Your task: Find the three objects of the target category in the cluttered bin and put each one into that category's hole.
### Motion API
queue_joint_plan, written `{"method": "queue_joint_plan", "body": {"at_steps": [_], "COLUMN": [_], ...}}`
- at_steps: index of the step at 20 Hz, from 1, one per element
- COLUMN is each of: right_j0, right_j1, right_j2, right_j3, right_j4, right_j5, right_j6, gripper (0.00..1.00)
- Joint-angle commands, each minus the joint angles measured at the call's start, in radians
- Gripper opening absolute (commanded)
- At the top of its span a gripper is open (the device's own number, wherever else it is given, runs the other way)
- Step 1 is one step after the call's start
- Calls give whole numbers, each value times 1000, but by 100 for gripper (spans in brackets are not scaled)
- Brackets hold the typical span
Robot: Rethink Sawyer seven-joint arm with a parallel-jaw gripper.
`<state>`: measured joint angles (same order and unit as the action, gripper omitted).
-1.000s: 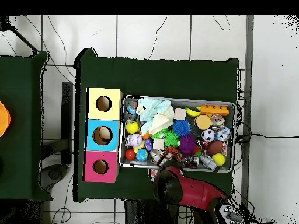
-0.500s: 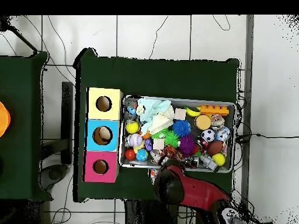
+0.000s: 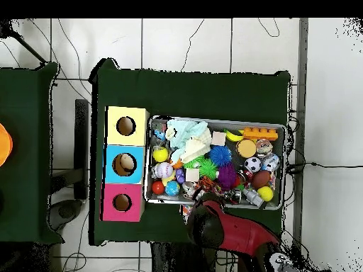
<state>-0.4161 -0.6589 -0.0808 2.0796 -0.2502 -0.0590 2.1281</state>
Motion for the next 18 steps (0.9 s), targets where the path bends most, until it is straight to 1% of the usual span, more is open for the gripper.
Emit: {"method": "queue_joint_plan", "body": {"at_steps": [1, 8, 13, 18], "right_j0": [-13, -24, -44, -34], "right_j1": [24, 92, 123, 151], "right_j2": [108, 123, 134, 123], "right_j3": [-36, -51, -68, -77], "right_j4": [65, 62, 47, 48], "right_j5": [57, -31, -62, -94], "right_j6": [138, 160, 155, 161], "gripper": [100, 100, 100, 100]}}
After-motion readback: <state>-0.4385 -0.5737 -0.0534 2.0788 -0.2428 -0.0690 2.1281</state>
